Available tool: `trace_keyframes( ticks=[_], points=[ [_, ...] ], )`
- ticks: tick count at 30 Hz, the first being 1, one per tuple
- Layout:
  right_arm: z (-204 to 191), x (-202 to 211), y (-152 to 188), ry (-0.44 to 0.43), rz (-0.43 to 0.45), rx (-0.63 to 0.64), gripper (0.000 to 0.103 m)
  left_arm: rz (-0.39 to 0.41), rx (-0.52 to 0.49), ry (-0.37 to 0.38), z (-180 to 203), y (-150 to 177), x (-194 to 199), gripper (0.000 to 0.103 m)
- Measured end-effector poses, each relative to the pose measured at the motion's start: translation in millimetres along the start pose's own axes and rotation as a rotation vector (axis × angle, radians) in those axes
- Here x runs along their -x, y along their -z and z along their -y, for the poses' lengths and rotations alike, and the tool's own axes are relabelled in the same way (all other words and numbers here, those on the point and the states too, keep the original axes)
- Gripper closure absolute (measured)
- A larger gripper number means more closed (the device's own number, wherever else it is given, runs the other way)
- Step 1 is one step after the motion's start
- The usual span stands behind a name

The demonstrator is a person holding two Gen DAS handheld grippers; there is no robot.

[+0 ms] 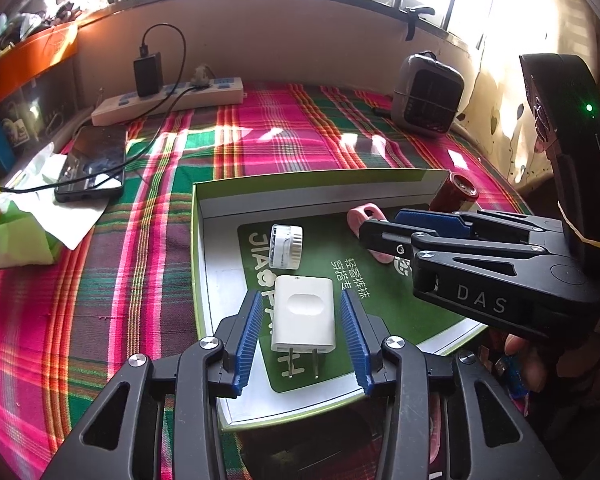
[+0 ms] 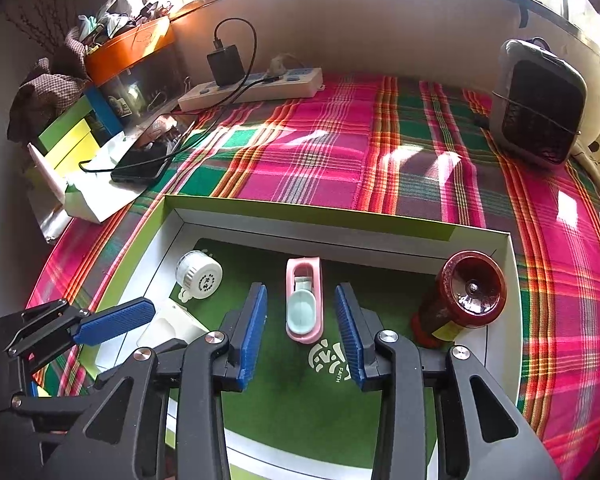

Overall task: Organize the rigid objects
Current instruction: 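Withdraw both open tools from the green box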

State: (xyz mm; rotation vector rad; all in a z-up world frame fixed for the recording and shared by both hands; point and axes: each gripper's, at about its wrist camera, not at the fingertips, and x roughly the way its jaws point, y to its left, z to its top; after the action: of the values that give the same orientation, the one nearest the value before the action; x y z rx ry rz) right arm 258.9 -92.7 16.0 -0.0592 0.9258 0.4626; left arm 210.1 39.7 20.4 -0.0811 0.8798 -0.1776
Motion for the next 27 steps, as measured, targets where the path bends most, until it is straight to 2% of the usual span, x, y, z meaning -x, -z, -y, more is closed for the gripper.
trace_keyframes(
  ticks=[17, 27],
  points=[
    [-6.6, 36.3, 15.8, 0.015, 0.053, -0.020, 0.065, 0.054, -0.002, -0.010, 5.8, 13.7, 40.5, 0.063],
    [-3.2, 69.9, 44.9, 0.047, 0.087, -0.042, 0.065, 0.100, 0.032, -0.021, -6.7, 33.5, 73.5, 0.063]
  ],
)
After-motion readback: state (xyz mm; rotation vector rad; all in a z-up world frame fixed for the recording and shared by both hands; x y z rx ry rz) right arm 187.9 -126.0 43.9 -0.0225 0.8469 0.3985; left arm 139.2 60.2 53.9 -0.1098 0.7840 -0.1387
